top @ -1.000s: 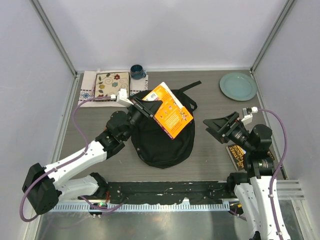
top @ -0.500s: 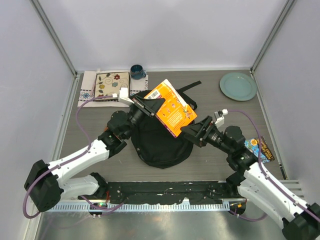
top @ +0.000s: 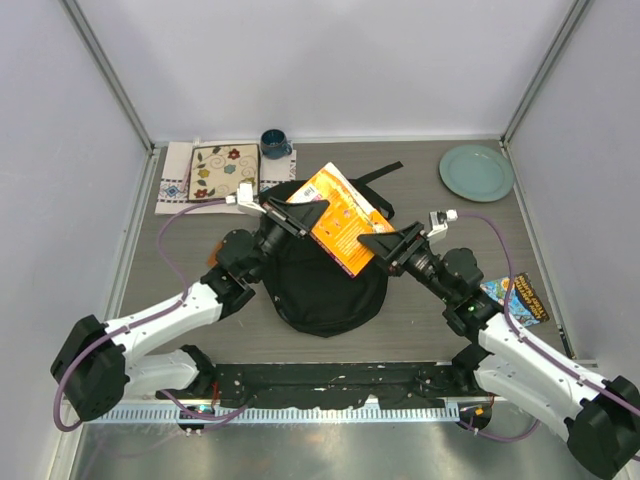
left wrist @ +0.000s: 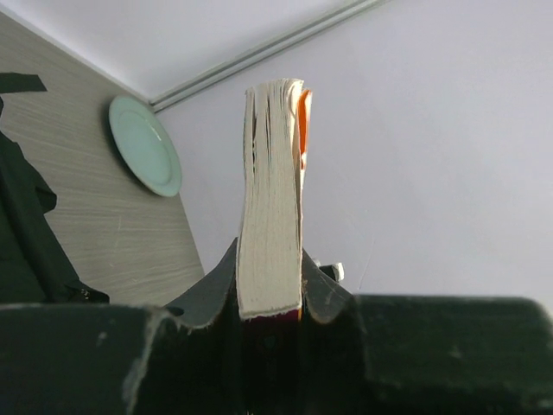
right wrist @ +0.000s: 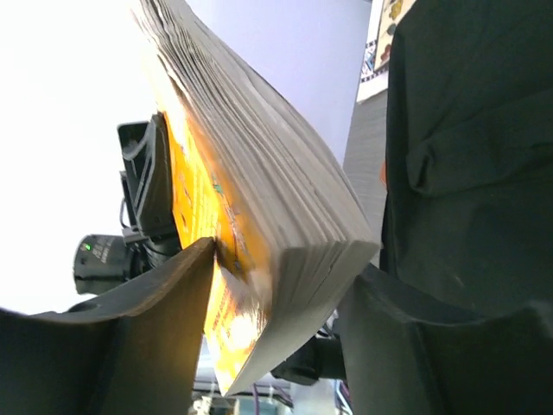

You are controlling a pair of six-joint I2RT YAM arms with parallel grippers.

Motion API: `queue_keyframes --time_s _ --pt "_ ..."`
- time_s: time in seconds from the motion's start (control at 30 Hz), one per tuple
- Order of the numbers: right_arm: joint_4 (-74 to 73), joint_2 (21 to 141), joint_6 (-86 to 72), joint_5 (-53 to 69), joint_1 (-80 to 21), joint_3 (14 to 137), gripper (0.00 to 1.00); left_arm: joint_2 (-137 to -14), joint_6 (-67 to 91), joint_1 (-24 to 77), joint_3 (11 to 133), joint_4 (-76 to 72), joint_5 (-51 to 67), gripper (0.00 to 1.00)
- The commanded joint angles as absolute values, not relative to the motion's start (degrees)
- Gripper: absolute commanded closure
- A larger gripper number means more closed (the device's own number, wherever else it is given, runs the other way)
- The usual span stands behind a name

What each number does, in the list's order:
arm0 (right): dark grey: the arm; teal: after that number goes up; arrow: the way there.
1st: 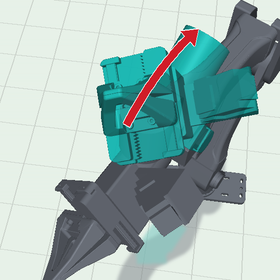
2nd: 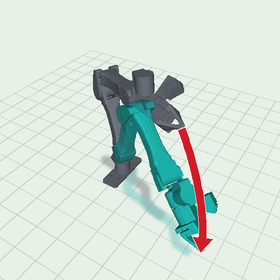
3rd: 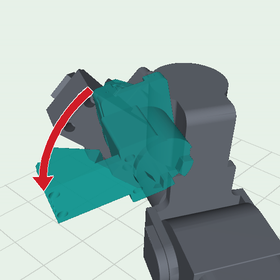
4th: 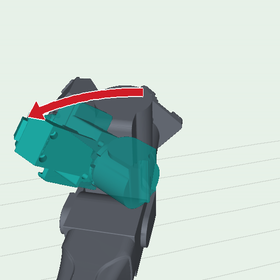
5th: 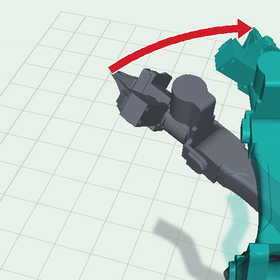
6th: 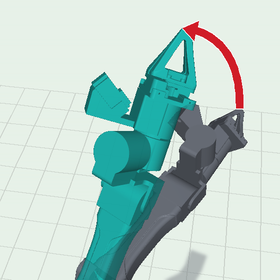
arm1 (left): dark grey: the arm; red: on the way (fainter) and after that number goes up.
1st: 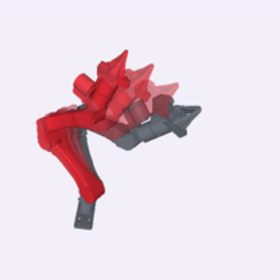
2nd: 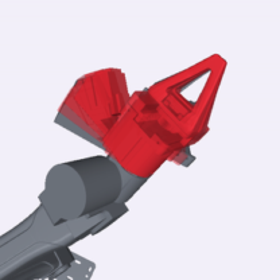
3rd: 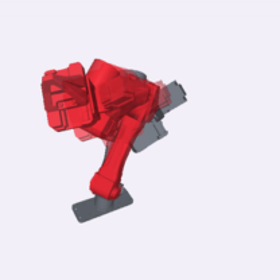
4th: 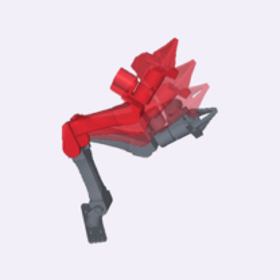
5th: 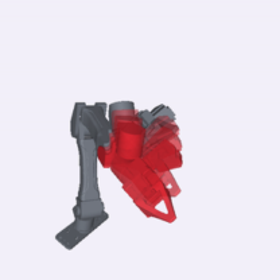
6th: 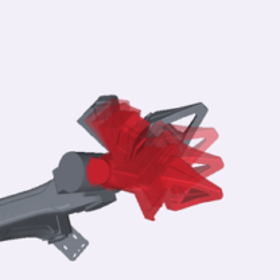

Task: Pack the student bag
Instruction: Pick up the book from the center of the board.

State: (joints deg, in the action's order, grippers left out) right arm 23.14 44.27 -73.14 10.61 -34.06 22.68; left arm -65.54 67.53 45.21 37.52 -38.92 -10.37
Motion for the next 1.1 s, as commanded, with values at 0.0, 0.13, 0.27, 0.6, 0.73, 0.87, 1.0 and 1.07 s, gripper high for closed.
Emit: queue_keyframes --time_s 0.0,0.13,0.27,0.6,0.73,0.87,1.0,1.07 --pt "32.51 45.26 -74.70 7.73 -34.37 23.55 0.55 -64.69 70.66 45.44 36.04 -46.67 -9.49 1.00" --pt "39.63 48.42 -76.99 10.11 -34.28 22.68 0.77 -65.48 71.63 45.44 33.23 -48.07 -8.09 1.00" --pt "37.89 46.86 -76.12 9.32 -34.37 21.97 1.00 -65.13 72.33 45.35 30.59 -47.56 -7.38 0.96" --pt "-7.13 28.50 -61.62 -11.23 -34.37 30.66 1.00 -62.22 48.37 46.66 45.24 1.39 -9.49 0.15" --pt "-20.36 25.14 -59.41 -21.08 -34.37 35.84 1.00 -69.58 39.65 52.54 50.61 10.69 -10.37 0.12" --pt "-32.04 23.82 -57.84 -29.51 -34.36 40.86 1.00 -78.65 33.67 62.37 58.08 16.16 -13.79 0.11" --pt "-39.63 24.26 -55.81 -36.99 -34.37 47.27 1.00 -85.77 30.51 67.75 63.54 19.25 -18.18 0.11" --pt "-42.00 24.26 -55.46 -37.88 -34.28 48.42 1.00 -88.75 29.80 69.95 64.50 19.51 -18.98 0.11"
